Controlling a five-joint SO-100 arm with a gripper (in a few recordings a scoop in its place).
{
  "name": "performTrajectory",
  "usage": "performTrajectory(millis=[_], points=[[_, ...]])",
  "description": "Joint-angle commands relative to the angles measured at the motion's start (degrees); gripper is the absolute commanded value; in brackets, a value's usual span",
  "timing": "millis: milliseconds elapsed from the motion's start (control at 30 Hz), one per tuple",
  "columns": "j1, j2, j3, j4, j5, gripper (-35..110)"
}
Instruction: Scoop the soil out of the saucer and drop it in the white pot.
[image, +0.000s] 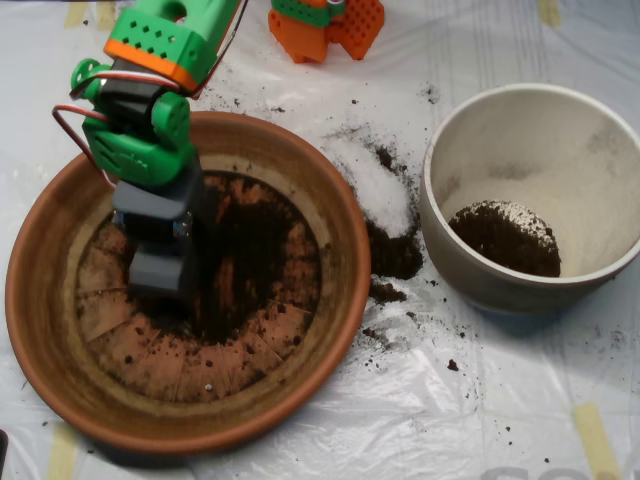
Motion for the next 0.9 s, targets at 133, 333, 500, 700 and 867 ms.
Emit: performTrajectory(millis=[133, 333, 500, 700, 867], points=[[-2.46, 5.8, 0.18, 0.88, 0.88, 0], [-8.09, 14.33, -1.76, 6.59, 1.41, 0], [-13.45, 21.45, -6.59, 13.1, 1.41, 0], [-19.07, 26.54, -12.04, 18.54, 0.44, 0], [-24.61, 31.29, -12.3, 19.86, -0.7, 0]])
